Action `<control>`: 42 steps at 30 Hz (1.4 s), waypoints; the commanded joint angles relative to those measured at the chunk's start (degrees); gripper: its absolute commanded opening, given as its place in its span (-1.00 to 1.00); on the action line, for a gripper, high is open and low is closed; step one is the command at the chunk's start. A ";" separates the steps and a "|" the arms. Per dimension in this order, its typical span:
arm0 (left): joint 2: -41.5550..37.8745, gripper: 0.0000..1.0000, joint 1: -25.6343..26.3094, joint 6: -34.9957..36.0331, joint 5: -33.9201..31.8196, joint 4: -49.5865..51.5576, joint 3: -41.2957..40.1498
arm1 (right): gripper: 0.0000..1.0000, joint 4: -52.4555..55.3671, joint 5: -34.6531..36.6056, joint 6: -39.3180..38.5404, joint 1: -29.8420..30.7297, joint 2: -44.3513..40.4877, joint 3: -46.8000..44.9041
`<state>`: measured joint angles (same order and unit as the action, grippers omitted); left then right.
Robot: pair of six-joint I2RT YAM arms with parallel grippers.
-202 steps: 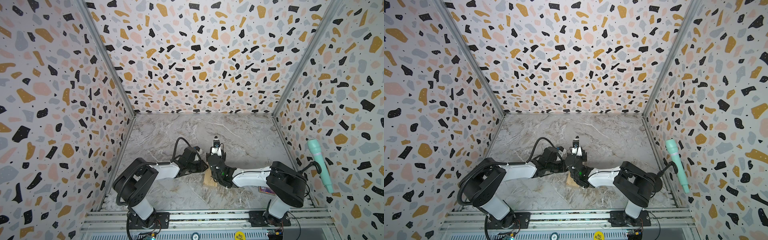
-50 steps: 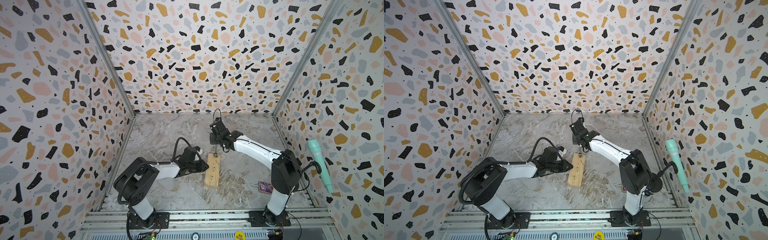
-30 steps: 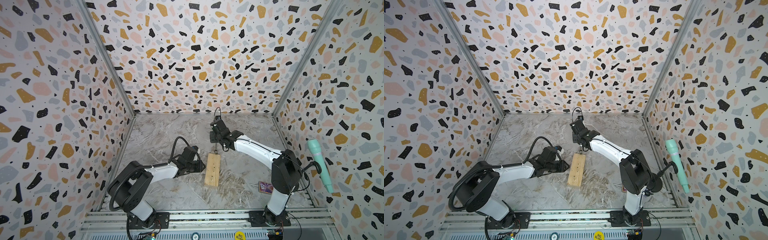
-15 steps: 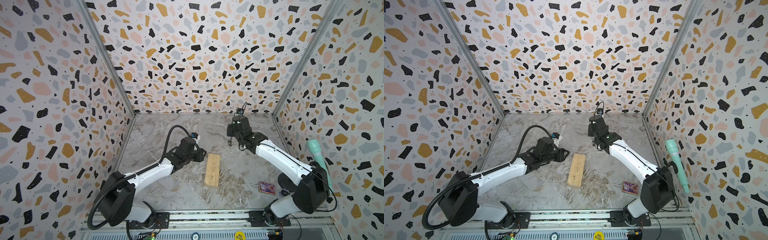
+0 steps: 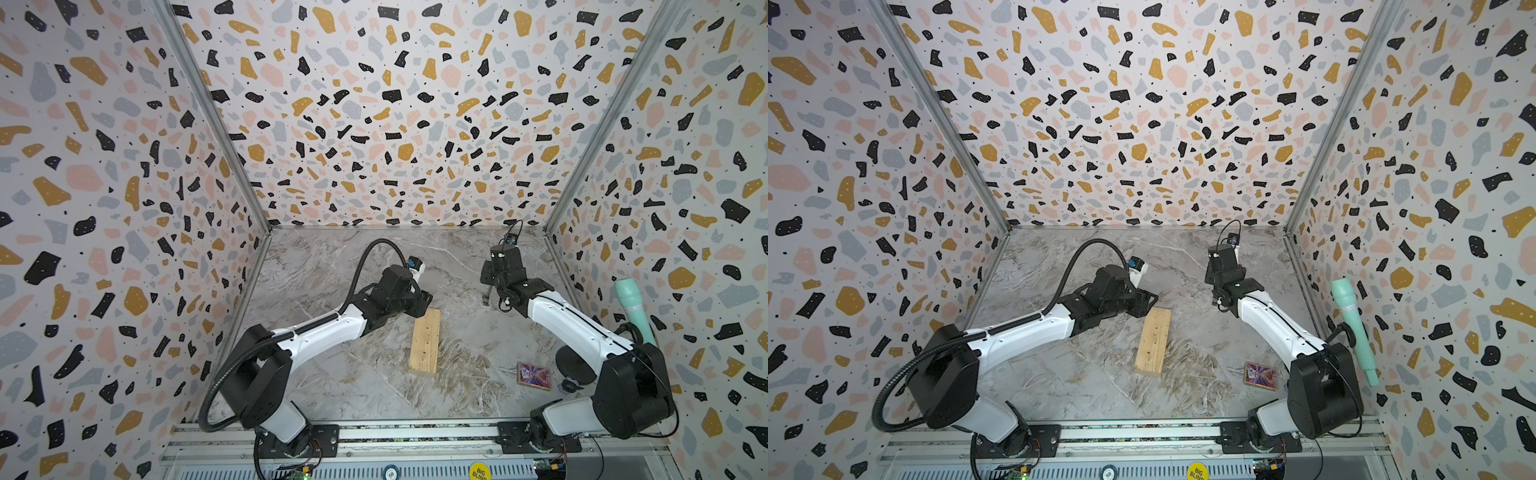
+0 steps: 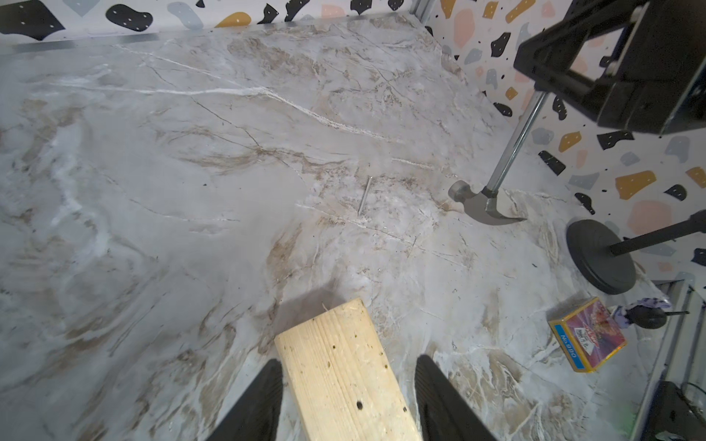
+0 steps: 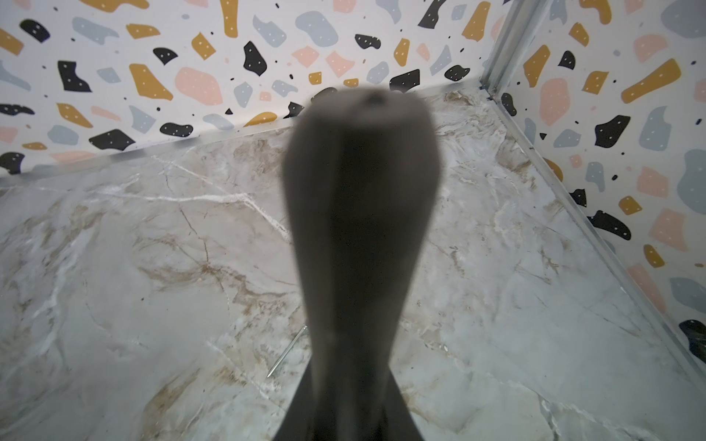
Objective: Use a claw hammer to pull out a nail
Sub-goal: Pick up the nail from the center of the board.
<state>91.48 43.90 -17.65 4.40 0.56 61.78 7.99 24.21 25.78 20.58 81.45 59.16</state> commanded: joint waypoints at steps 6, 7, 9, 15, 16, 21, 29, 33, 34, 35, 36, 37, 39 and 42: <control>9.55 0.17 1.14 4.54 -2.94 -3.59 8.74 | -1.00 -8.03 -3.52 1.57 -1.79 1.51 0.79; 10.84 0.16 1.27 4.49 -3.17 -3.91 9.58 | -1.00 -8.68 -3.70 1.57 -1.78 1.80 0.76; 13.07 0.16 1.69 4.27 -3.50 -4.28 11.39 | -1.00 -10.36 -4.53 1.47 -1.99 2.34 0.74; 20.24 0.17 2.90 3.61 -6.88 -3.36 17.58 | -1.00 -12.21 -5.80 1.73 -2.38 5.68 2.69; 21.63 0.16 3.04 3.38 -7.55 -3.06 18.74 | -1.00 -12.37 -6.18 1.58 -2.38 5.93 2.66; 27.14 0.14 3.73 1.14 -12.54 -0.58 24.36 | -1.00 -11.97 -7.28 0.38 -2.50 5.41 1.89; 35.22 0.13 3.81 -2.59 -17.61 5.63 33.26 | -1.00 -11.00 -8.19 -0.54 -2.74 1.53 -1.77; 38.61 0.12 4.00 -4.68 -19.09 9.97 37.98 | -1.00 -11.01 -8.43 -0.58 -2.96 -0.95 -3.65; 39.44 0.12 4.07 -5.08 -19.08 10.75 38.92 | -1.00 -10.89 -8.46 -0.63 -3.00 -1.44 -4.00; 40.13 0.12 4.09 -5.50 -19.08 11.26 39.68 | -1.00 -10.85 -8.49 -0.69 -3.09 -1.89 -4.42; 40.79 0.12 4.04 -6.06 -19.02 11.67 40.43 | -1.00 -10.64 -8.65 -0.67 -3.09 -2.36 -4.73; 41.39 0.12 4.08 -6.69 -19.05 11.85 41.05 | -1.00 -10.57 -8.81 -0.71 -3.18 -2.81 -5.08; 42.59 0.12 4.09 -7.80 -19.01 12.18 42.25 | -1.00 -10.45 -8.98 -0.86 -3.26 -3.59 -5.69; 43.90 0.12 4.31 -9.17 -19.38 11.92 43.48 | -1.00 -10.09 -9.41 -1.39 -3.59 -4.58 -6.42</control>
<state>134.50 47.66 -24.49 -13.82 11.46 103.37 -1.23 15.27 25.19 17.43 79.50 52.62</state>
